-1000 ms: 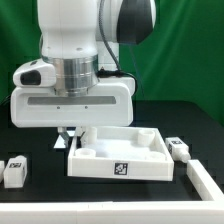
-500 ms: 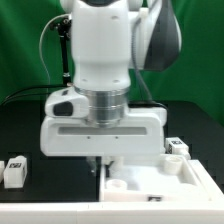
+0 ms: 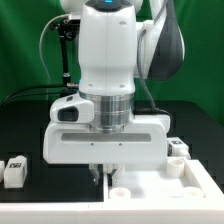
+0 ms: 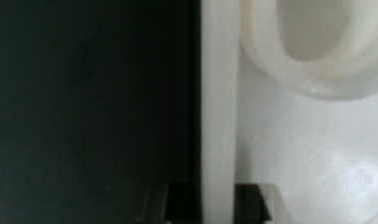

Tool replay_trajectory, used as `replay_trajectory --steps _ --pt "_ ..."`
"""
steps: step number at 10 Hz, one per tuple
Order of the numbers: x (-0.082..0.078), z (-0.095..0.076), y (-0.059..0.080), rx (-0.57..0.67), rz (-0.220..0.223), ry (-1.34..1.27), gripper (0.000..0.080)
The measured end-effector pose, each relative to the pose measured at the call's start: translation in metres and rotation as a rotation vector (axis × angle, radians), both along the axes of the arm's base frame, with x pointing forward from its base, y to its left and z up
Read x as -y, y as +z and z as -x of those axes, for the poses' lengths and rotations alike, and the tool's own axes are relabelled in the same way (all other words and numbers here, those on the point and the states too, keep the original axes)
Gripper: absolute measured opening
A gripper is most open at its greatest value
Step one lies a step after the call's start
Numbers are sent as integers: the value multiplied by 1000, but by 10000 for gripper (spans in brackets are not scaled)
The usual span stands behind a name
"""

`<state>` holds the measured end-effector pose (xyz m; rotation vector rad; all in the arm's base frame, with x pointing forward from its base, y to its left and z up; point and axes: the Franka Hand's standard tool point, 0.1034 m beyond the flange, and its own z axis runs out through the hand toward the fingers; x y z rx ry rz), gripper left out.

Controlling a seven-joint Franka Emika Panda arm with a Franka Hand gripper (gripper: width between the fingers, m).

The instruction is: Assemble one leg

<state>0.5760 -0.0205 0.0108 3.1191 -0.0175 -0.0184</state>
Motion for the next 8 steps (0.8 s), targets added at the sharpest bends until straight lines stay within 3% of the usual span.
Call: replay_trajectory --steps 1,2,3,4,5,6,8 --pt "0 -1 1 -8 -1 -1 125" --pt "0 0 0 -9 -1 0 125" --pt "0 0 0 -9 -1 0 309" --pt "0 0 0 -9 -1 0 309" --pt "0 0 0 -9 -1 0 491" --pt "1 0 1 -9 -1 1 597" --pt "24 5 35 -55 -16 38 639"
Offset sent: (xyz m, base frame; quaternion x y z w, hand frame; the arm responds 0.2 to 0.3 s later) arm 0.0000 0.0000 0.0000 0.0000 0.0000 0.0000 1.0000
